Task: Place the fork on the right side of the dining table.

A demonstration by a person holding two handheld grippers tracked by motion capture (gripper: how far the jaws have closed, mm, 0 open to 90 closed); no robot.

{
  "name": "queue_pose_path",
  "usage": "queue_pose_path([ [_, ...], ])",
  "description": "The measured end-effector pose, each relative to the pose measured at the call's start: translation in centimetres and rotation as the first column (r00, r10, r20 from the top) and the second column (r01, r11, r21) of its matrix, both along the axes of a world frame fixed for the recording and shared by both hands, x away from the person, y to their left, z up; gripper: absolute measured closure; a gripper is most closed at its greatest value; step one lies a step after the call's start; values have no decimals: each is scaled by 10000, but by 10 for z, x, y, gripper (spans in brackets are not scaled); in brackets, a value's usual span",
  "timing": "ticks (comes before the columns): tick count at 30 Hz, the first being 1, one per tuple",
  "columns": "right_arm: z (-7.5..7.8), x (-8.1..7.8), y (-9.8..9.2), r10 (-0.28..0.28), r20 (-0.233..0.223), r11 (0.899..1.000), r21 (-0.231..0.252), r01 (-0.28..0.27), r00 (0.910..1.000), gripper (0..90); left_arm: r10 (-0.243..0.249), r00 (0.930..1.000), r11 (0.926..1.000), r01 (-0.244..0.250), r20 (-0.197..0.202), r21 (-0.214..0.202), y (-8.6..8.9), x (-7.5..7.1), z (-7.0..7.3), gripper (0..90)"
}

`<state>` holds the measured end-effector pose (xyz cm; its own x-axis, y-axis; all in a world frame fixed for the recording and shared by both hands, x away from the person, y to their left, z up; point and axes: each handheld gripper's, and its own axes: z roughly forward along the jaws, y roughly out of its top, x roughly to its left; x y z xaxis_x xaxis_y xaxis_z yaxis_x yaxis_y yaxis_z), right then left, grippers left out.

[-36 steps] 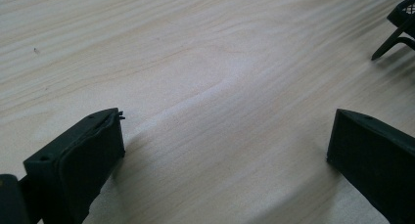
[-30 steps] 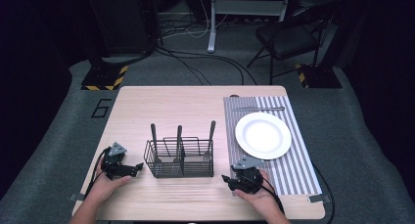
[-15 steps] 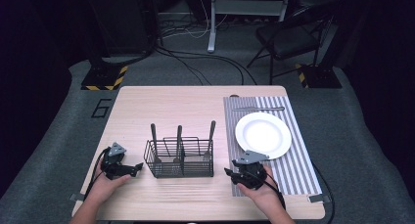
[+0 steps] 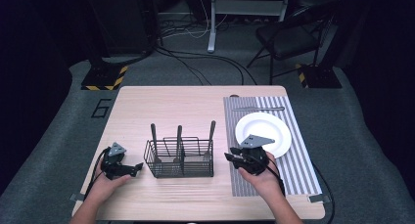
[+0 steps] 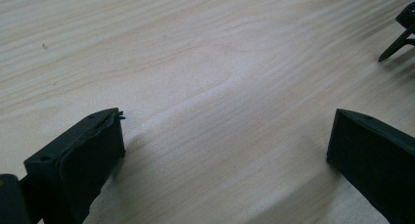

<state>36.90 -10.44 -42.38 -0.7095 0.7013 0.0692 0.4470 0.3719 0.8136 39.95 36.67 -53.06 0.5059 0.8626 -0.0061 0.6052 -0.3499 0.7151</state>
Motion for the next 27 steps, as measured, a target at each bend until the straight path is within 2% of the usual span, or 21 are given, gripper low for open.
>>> queue_pose_path([
  [3, 8, 7, 1, -3, 47, 10000, -25, 3, 10000, 670, 8, 10000, 10000, -8, 9, 11, 0, 0, 0, 2],
  [9, 17, 22, 2, 91, -202, 9995, 288, -85, 9998, 664, 11, 10000, 10000, -11, 9, 3, 0, 0, 0, 2],
  [18, 35, 35, 9, 288, -33, 9986, 439, -286, 9996, 649, 3, 10000, 10000, -3, -2, -3, 0, 0, 0, 2],
  [23, 44, 41, 15, 474, -15, 9964, 699, -471, 9989, 650, 1, 10000, 10000, -1, 0, 1, 0, 0, 0, 2],
  [27, 48, 44, 21, 594, 78, 9960, 670, -598, 9982, 648, 10, 10000, 10000, -10, 6, 7, 0, 0, 0, 2],
])
